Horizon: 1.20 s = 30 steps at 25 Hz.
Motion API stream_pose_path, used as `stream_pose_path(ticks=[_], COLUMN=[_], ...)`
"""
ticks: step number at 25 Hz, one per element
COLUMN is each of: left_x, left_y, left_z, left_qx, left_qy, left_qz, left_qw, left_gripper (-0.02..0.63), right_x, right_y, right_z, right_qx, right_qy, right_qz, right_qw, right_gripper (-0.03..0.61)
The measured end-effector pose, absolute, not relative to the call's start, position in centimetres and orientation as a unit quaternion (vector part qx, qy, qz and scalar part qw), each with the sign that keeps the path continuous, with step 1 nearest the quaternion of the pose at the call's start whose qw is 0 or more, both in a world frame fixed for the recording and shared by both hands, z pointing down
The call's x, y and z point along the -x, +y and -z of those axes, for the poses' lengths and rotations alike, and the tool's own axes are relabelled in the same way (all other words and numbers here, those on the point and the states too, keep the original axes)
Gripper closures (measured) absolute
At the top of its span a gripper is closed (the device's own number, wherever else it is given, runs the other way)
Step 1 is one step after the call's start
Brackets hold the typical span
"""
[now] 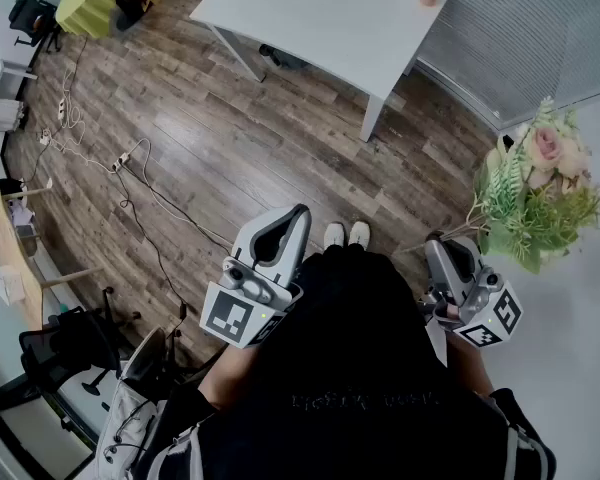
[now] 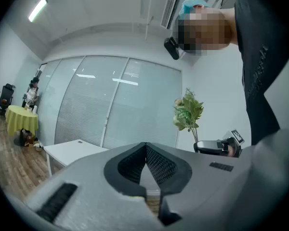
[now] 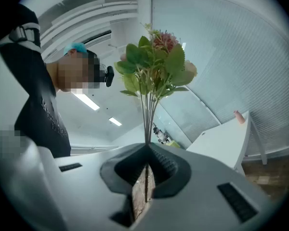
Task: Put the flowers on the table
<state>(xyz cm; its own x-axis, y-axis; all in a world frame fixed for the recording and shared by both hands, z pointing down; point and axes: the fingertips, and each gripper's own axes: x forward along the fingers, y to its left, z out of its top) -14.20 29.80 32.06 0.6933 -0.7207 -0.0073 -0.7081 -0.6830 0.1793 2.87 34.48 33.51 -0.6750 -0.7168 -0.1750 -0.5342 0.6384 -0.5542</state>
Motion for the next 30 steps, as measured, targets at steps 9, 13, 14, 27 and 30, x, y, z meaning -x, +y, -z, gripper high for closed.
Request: stream_pose_path(ticks=[9,13,14,27,30], left_x=[12.5,11.3,11.2,10.2,10.5], left_y=[29.5,29.7,29.9,29.3,28.5], left_z=[-31.6,-31.3,-31.2,-31.9,-32.2], left_qx=[-0.919,-0.921,-0.921,-0.921,-0.921], left_qy=[-0.384,-0.38,-0.381,-0.378,-0.378], left_qz=[0.04,0.045,0.043,0.047,0.042], left_qw=[0.077,0.076,0.075,0.087,0.081], left_gripper=[0.595,0.595,0.597,0.595,0.597], right_x=[-4.8,-5.7,-5.8,-5.7,-5.7], right_y=[35.0,35.1,35.1,34.6,33.7], right_z=[-33.4,-33.6,-33.6,-33.9,-33.7], right_qx=[0.365,0.359,0.355,0.343,0.342], right_qy=[0.881,0.884,0.885,0.899,0.899], right_qz=[0.227,0.224,0.223,0.21,0.21], right_qw=[0.198,0.2,0.201,0.175,0.177], right_gripper=[0.54,0.54,0.54,0.54,0.54])
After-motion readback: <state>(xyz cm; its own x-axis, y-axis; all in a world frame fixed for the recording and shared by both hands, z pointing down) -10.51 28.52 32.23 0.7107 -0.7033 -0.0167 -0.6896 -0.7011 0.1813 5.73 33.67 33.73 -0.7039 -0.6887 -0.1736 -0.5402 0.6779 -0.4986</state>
